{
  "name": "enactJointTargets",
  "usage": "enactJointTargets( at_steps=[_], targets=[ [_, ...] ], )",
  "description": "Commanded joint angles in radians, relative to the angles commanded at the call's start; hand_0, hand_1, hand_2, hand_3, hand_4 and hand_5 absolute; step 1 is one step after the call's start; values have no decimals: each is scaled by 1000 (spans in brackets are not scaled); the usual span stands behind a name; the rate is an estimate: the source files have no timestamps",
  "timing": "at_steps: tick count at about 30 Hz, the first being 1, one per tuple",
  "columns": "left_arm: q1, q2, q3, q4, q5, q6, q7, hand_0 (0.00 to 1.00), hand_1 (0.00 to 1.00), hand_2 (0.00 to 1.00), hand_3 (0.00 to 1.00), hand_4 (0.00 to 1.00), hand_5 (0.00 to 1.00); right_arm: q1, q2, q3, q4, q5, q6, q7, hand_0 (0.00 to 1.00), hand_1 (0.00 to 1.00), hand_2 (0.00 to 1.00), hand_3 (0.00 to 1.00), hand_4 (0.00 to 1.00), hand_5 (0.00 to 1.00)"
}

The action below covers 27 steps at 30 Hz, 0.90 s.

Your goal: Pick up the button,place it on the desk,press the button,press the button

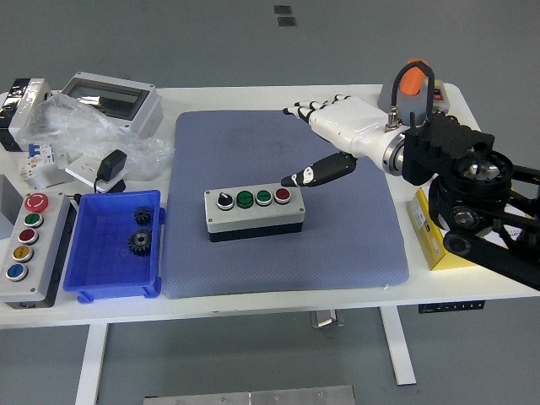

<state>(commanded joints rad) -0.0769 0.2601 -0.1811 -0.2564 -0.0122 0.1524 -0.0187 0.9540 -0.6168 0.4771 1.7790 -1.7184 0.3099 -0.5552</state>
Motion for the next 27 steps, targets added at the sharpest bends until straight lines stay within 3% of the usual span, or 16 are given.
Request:
enactJointTargets(
  at_steps=[4, 5, 10, 11, 18, 27],
  targets=[
    [0, 1, -11, 0, 12, 1, 7, 630, 632, 577, 569, 526, 114, 5, 3, -23, 0, 92, 99, -59, 822, 738, 713, 998, 878, 654],
    [0, 1, -16, 0, 17, 2, 10, 630, 632, 577, 569, 526, 114, 6, 7, -30, 0, 114, 122, -63, 633, 548, 430, 998, 474, 174],
    [1, 3, -30, 0, 30, 1, 17, 630, 632, 577, 569, 526, 114, 5, 26, -59, 0, 142, 146, -64, 633, 548, 430, 998, 474, 174],
    [1, 3, -31, 0, 31, 1, 17, 630, 632, 577, 569, 526, 114, 4, 30, -65, 0, 140, 143, -62, 564, 517, 326, 998, 309, 46],
    [-2, 4, -35, 0, 35, 0, 19, 630, 632, 577, 569, 526, 114, 5, 64, -92, -9, 141, 117, -45, 566, 514, 321, 998, 279, 15],
    [-5, 6, -41, -1, 43, -1, 20, 630, 632, 577, 569, 526, 114, 19, 110, -118, -118, 140, 87, -26, 573, 514, 314, 998, 256, 2]
  ],
)
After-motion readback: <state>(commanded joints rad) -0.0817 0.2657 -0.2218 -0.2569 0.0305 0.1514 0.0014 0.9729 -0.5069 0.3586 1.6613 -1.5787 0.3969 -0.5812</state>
